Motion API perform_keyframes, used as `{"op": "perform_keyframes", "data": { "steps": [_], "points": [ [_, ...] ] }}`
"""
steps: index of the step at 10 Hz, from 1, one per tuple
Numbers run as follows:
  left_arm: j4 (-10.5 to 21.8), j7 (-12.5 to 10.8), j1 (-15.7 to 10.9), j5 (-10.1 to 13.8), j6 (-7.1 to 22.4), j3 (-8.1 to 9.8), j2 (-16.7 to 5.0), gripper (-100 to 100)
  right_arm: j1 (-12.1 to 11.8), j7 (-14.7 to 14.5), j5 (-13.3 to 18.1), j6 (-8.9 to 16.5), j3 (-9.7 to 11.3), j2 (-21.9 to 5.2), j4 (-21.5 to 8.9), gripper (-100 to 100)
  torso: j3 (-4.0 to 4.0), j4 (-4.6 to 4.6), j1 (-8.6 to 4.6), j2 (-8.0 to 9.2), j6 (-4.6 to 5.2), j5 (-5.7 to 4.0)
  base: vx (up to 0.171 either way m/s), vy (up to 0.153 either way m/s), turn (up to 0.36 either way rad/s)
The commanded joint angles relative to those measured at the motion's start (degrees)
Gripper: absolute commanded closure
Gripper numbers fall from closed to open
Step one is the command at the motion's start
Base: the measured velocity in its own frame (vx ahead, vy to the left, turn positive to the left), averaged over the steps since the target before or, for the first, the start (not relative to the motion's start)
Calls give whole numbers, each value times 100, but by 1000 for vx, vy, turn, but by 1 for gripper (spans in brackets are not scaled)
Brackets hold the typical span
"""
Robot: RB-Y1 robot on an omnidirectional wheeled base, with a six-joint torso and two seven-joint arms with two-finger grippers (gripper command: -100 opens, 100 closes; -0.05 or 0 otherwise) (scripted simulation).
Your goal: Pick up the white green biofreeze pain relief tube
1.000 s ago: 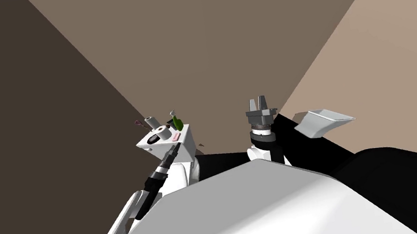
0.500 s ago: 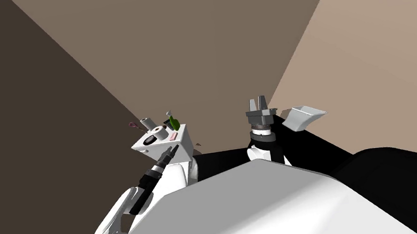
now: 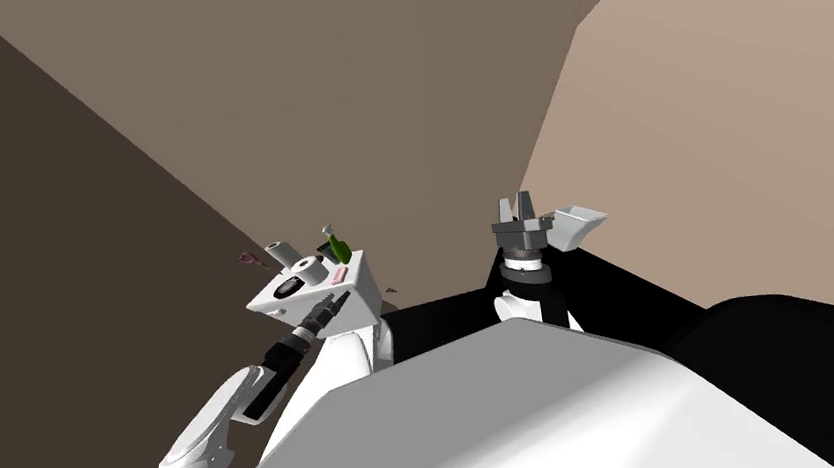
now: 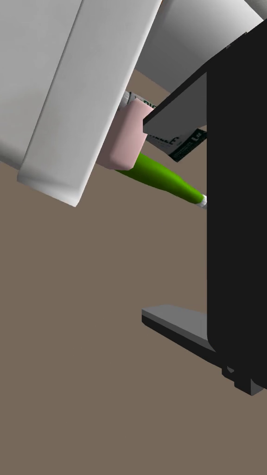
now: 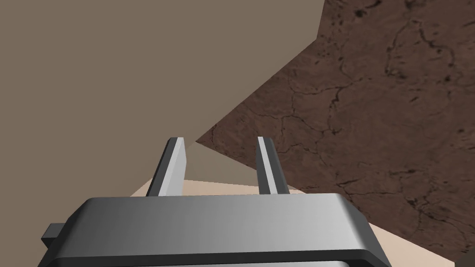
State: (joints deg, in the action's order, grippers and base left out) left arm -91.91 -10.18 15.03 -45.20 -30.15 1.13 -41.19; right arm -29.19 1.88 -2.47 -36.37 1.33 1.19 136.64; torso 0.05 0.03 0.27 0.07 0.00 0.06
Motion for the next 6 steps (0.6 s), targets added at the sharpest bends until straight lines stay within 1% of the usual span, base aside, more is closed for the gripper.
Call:
{"op": "perform_keyframes", "data": {
  "steps": [1, 2, 4, 5, 6],
  "points": [
    [253, -30, -109, -74, -87, 42, -66, -100, 0, 0, 0, 0, 0, 0, 0, 0, 0, 0, 0, 0, 0, 0, -33, 33, -64],
    [477, -118, -243, -201, -139, 87, -208, -100, -1, 0, 0, 0, 0, 0, 0, 0, -1, -1, -3, -1, -6, 1, -37, 19, -121],
    [839, -298, -515, -429, -241, 176, -482, -100, 0, 0, 0, 0, 0, 0, 0, 0, -1, 0, -5, -1, -1, 0, -47, 39, -241],
    [926, -298, -515, -429, -241, 176, -482, -100, 0, 0, 0, 0, 0, 0, 0, 0, 1, 0, 1, 2, -1, 1, -31, 41, -80],
    [1120, -389, -651, -532, -290, 219, -612, -100, -1, 0, 0, 0, -1, 0, 0, 0, -1, -1, 0, -3, -6, 1, -11, 27, -216]
  ]
}}
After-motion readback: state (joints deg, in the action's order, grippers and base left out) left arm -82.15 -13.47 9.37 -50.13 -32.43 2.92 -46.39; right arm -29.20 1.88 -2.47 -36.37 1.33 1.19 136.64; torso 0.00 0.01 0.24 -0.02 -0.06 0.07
